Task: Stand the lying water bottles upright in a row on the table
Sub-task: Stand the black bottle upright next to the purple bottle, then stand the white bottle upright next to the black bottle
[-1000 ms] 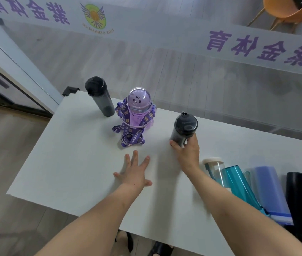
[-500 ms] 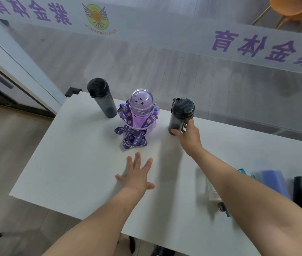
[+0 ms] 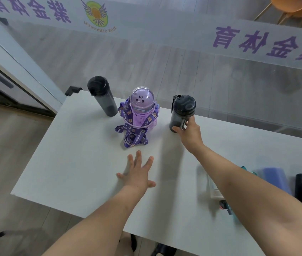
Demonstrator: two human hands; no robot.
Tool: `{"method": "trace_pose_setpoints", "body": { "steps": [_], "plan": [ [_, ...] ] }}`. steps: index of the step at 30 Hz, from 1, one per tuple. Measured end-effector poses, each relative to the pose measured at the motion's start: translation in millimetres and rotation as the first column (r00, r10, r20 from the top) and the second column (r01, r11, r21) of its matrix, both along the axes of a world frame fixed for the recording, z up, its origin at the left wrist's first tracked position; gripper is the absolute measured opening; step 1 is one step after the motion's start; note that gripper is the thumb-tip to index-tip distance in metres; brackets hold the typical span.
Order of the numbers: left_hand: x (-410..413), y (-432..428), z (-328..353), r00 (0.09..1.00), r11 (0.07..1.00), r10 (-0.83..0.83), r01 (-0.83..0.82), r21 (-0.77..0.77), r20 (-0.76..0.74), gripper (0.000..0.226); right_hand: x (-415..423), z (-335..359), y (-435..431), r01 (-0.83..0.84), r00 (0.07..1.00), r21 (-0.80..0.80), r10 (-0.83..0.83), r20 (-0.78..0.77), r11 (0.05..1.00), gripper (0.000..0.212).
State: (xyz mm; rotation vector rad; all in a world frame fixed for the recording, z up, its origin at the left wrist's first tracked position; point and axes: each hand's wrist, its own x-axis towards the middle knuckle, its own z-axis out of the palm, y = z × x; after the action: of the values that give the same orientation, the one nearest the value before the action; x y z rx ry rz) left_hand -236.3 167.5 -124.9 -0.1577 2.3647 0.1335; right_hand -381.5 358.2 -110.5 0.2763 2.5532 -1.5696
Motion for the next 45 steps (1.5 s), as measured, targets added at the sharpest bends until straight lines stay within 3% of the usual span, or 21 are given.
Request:
{"method": "trace_pose_setpoints", "body": {
  "steps": [11, 16, 21, 23, 26, 29, 32, 35, 39, 42, 45],
  "plan": [
    [1.1, -0.5, -2.3, 1.0, 1.0, 0.0, 0.0, 0.003, -0.003, 0.105, 1.1, 1.2, -2.0, 0.018, 1.0, 0.003, -0.018, 0.007, 1.0, 0.055],
    [0.6, -1.1, -0.3, 1.0, 1.0, -0.006, 0.006, 0.012, -0.004, 0.105, 11.5, 9.9, 14.8, -0.016, 0.994, 0.044, 0.011, 0.111, 0.999, 0.079],
    [3.5, -2.0, 5.8, 1.0, 1.0, -0.01, 0.01, 0.008, -0.003, 0.104, 63.3, 45.2, 61.1, -0.054, 0.998, 0.128, 0.057, -0.016, 0.99, 0.035],
    [4.5, 0.6, 11.5, 1.0, 1.0, -0.004, 0.004, 0.001, -0.022, 0.099, 91.0, 57.4, 83.1, -0.112, 0.989, 0.228, 0.131, -0.068, 0.967, 0.03],
    [5.7, 18.5, 21.2, 0.998, 0.998, -0.029, 0.032, 0.048, -0.058, 0.086, 132.6, 61.9, 113.5, -0.234, 0.959, 0.406, 0.279, -0.055, 0.883, 0.03],
    [7.0, 48.8, 23.7, 0.989, 0.986, -0.107, 0.118, 0.116, -0.1, 0.086, 163.1, 56.4, 132.6, -0.375, 0.893, 0.563, 0.449, 0.007, 0.736, 0.041],
    [5.4, 67.9, 14.5, 0.984, 0.982, -0.153, 0.162, 0.098, -0.095, 0.098, 177.6, 50.2, 144.7, -0.502, 0.838, 0.599, 0.522, 0.159, 0.623, 0.067],
    [4.0, 72.0, 4.3, 0.976, 0.977, -0.204, 0.208, 0.052, -0.073, 0.106, 177.9, 46.3, 152.3, -0.594, 0.765, 0.633, 0.59, 0.256, 0.497, 0.074],
    [4.1, 72.4, 5.3, 0.975, 0.976, -0.211, 0.214, 0.044, -0.065, 0.108, 170.0, 42.7, 151.6, -0.569, 0.802, 0.572, 0.554, 0.225, 0.591, 0.06],
    [2.9, 72.9, 7.2, 0.978, 0.977, -0.199, 0.203, 0.067, -0.06, 0.107, 152.6, 52.6, 148.6, -0.439, 0.895, 0.409, 0.427, 0.126, 0.8, 0.049],
    [3.9, 72.7, 9.4, 0.98, 0.977, -0.189, 0.194, 0.082, -0.065, 0.107, 128.1, 66.2, 139.7, -0.217, 0.971, 0.198, 0.19, 0.144, 0.956, 0.04]
  ]
}}
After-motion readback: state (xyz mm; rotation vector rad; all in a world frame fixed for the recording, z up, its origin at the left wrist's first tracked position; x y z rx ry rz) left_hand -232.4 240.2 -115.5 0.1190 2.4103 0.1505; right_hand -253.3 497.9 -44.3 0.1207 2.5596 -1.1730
